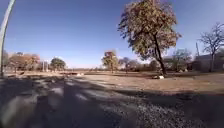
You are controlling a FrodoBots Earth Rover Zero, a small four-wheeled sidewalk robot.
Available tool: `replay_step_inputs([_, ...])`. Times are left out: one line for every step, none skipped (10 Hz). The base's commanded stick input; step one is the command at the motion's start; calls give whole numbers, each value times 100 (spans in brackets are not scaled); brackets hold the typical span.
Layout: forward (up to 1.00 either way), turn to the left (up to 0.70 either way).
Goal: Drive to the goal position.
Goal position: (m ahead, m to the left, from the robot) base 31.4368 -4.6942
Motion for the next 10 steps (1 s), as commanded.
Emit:
replay_step_inputs([50,27])
replay_step_inputs([50,12])
replay_step_inputs([50,0])
replay_step_inputs([50,0])
replay_step_inputs([50,0])
replay_step_inputs([50,0])
replay_step_inputs([50,0])
replay_step_inputs([50,0])
replay_step_inputs([50,0])
replay_step_inputs([50,0])
